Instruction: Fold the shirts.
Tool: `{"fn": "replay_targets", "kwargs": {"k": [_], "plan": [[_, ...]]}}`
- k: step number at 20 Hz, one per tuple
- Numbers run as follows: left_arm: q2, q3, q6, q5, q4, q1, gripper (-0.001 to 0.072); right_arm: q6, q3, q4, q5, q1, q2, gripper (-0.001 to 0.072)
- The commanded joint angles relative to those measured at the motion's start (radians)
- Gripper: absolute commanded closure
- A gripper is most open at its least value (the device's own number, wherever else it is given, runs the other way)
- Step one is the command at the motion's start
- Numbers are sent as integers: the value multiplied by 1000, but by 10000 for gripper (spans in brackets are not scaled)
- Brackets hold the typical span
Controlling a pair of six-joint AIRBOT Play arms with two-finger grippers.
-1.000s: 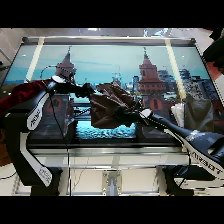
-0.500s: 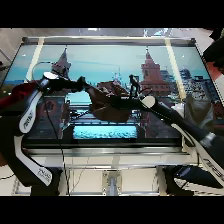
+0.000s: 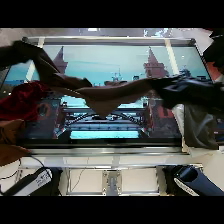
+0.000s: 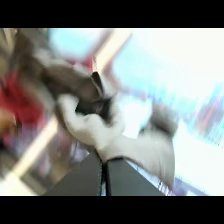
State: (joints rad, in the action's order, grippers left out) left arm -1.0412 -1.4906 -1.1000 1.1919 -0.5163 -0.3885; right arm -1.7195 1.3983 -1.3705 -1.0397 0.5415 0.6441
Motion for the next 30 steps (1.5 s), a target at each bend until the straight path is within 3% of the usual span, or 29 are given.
{"fn": "replay_targets", "kwargs": {"k": [1, 3, 6, 9, 11, 13, 15, 18, 20, 22, 23, 24, 25, 28, 30], "plan": [[296, 0, 61, 11, -95, -130, 699, -19, 137, -142, -38, 1, -135, 702], [367, 0, 51, -26, -198, -135, 699, -19, 182, -254, -42, 1, -144, 702], [349, 0, -80, -39, -299, -135, 701, -20, 188, -507, -60, 1, -114, 704], [216, 0, -197, 114, -368, -120, 701, -61, 188, -738, -169, 1, -15, 706], [90, 0, -210, 204, -368, -45, 701, -61, 188, -824, -243, 0, 76, 705], [-43, 0, -209, 165, -379, 86, 701, -60, 188, -846, -242, -31, 188, 706], [-177, 0, -209, -17, -433, 212, 701, -61, 188, -745, -214, -168, 323, 706], [-373, 0, -275, -372, -531, 324, 701, -26, 188, -323, -84, -457, 545, 705], [-510, 0, -344, -553, -517, 348, 699, 21, 188, -62, 35, -576, 678, 702], [-618, -1, -351, -660, -417, 354, 675, 20, 189, 66, 177, -630, 782, 692], [-656, -1, -351, -702, -356, 354, 481, 20, 189, 99, 256, -640, 821, 571], [-684, -1, -351, -740, -304, 353, 160, 20, 189, 130, 332, -642, 846, 339], [-693, -1, -351, -767, -277, 349, 26, 20, 190, 164, 414, -641, 863, 200], [-633, -6, -320, -777, -269, 315, 26, 37, 251, 143, 447, -652, 850, 200], [-512, -6, -251, -689, -269, 237, 26, 70, 352, -2, 239, -703, 809, 213]]}}
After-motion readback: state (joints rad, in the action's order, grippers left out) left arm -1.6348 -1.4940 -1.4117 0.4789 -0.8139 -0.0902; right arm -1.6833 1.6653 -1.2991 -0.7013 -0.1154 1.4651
